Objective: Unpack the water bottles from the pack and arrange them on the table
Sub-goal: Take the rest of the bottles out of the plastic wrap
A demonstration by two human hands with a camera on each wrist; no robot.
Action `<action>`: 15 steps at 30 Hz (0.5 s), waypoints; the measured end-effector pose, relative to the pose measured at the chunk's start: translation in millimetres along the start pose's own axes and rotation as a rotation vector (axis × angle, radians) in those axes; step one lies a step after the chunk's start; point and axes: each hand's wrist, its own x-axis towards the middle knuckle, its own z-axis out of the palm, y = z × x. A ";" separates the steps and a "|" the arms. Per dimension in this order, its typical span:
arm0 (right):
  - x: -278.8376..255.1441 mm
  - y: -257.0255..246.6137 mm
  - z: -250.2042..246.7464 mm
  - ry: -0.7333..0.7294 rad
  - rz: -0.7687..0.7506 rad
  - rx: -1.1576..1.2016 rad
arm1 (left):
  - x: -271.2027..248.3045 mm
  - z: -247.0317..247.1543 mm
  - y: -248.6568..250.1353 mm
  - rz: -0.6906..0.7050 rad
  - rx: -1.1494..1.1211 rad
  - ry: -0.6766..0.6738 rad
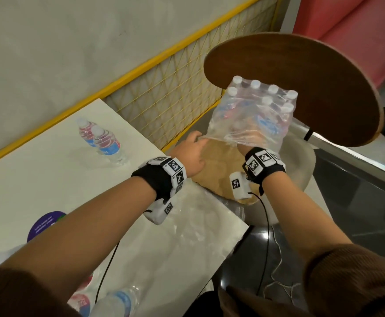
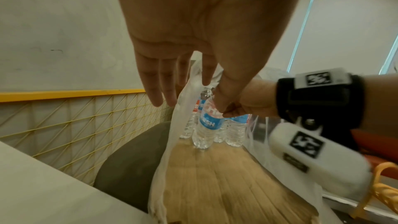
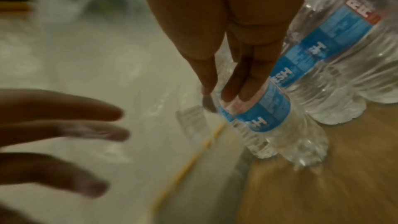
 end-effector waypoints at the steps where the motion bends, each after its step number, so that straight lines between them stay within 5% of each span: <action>1: -11.9 -8.0 -0.4 -0.003 0.024 0.033 | -0.9 0.8 -1.7 0.002 0.011 -0.023; 5: -62.1 -25.2 7.2 -0.145 -0.001 0.187 | -8.7 1.8 1.2 -0.016 0.037 -0.075; 8: -85.2 -30.9 16.7 -0.060 -0.126 0.078 | -16.8 0.5 6.8 -0.035 0.011 -0.091; 15: -97.4 -33.9 33.9 -0.125 -0.367 0.294 | -24.3 -2.0 2.4 -0.098 -0.133 -0.133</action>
